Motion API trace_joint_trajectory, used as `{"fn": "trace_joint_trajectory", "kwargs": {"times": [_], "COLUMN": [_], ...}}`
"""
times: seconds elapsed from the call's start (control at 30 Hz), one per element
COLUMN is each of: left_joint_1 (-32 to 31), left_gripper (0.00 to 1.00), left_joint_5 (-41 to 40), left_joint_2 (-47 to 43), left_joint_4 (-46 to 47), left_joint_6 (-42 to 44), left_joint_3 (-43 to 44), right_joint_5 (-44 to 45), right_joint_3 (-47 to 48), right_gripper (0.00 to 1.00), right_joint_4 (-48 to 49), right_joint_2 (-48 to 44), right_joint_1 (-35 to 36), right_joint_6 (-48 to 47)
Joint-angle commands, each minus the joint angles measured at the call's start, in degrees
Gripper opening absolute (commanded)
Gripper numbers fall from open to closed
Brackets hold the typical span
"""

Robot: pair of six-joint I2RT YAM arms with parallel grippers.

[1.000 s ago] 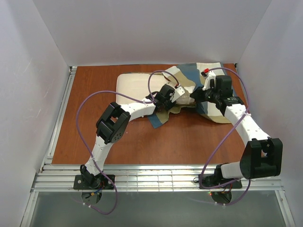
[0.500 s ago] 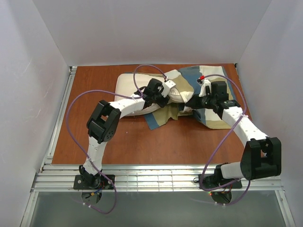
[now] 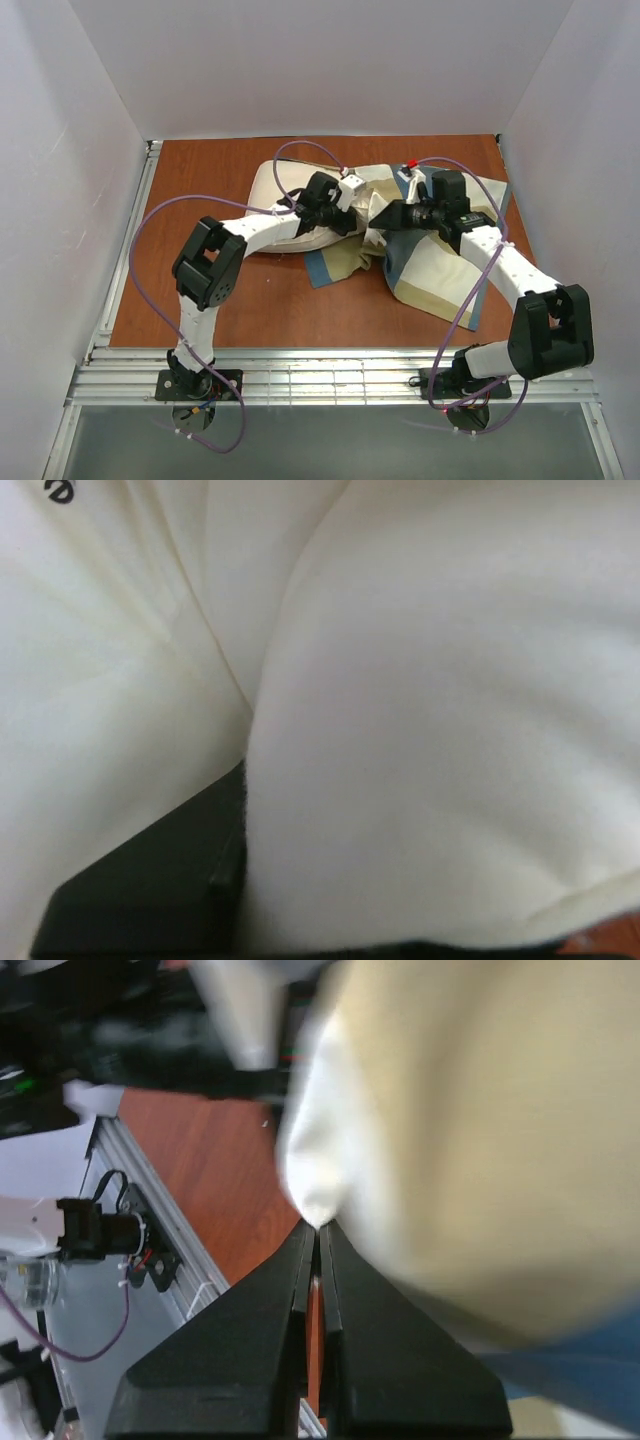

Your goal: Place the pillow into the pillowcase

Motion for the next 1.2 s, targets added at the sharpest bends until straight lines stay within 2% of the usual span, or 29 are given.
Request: {"fn": "trace_joint_trajectory", "kwargs": {"times": [0.0,0.03,0.07,0.23,0.3,0.47,0.6,0.63,0.67,0.7,0.77,0.8,0.83,0.9,0.93,1.13,1.17], "left_joint_1": [-1.7,-1.5,-0.3,9.0,14.5,27.3,33.9,34.6,34.5,34.3,30.5,28.2,23.3,19.1,15.3,4.8,3.9], "left_gripper": [0.2,0.24,0.38,0.7,0.74,0.75,0.8,0.8,0.83,0.89,0.91,0.92,0.93,0.94,0.94,0.95,0.96], "left_joint_5": [4.8,3.8,3.3,5.2,3.9,-1.9,-4.0,-2.1,-0.2,2.4,9.1,10.0,9.4,7.2,5.3,-5.2,-7.0], "left_joint_2": [-10.1,-12.2,-16.8,-29.7,-32.7,-32.2,-30.4,-30.2,-30.8,-34.2,-39.2,-41.4,-44.9,-46.6,-46.0,-37.5,-34.4], "left_joint_4": [-5.2,-5.6,-6.0,-11.1,-13.9,-18.3,-19.9,-20.1,-19.6,-18.0,-11.6,-9.8,-8.3,-3.9,-2.4,12.7,17.5], "left_joint_6": [-7.9,-7.4,-7.0,-9.1,-8.9,-9.2,-9.9,-8.8,-7.8,-6.3,2.1,6.3,15.1,23.4,30.3,43.9,45.7], "left_joint_3": [-8.4,-10.0,-11.4,-18.9,-20.1,-21.5,-23.3,-24.1,-24.6,-25.5,-29.3,-30.9,-32.2,-36.1,-37.0,-41.1,-41.8], "right_joint_5": [-4.7,-3.8,-2.2,2.9,4.5,2.8,3.9,3.9,3.9,3.4,1.4,0.8,0.2,0.4,0.6,1.3,1.4], "right_joint_3": [-2.7,-2.3,-1.8,-3.3,-4.0,-4.7,0.2,1.5,3.2,4.1,6.3,7.0,7.6,9.8,10.6,13.2,13.4], "right_gripper": [0.01,0.01,0.01,0.01,0.01,0.01,0.01,0.01,0.01,0.01,0.01,0.01,0.01,0.01,0.01,0.01,0.01], "right_joint_4": [-1.2,-3.4,-8.7,-16.2,-17.7,-20.1,-20.7,-20.6,-20.4,-19.3,-17.8,-17.1,-15.7,-15.0,-14.5,-12.0,-12.0], "right_joint_2": [-1.9,-1.8,-1.8,-3.0,-2.9,1.4,4.1,5.0,5.5,6.1,8.1,9.6,10.4,12.7,13.2,14.1,14.1], "right_joint_1": [-6.9,-7.7,-7.7,-6.4,-4.7,-2.1,-2.1,-2.1,-2.0,-2.0,-2.0,-2.0,-2.0,-1.9,-2.0,-2.0,-2.0], "right_joint_6": [0.1,-2.3,-7.2,-15.8,-18.4,-18.5,-18.0,-17.4,-17.0,-16.4,-14.2,-13.4,-12.3,-12.0,-12.0,-10.7,-10.7]}}
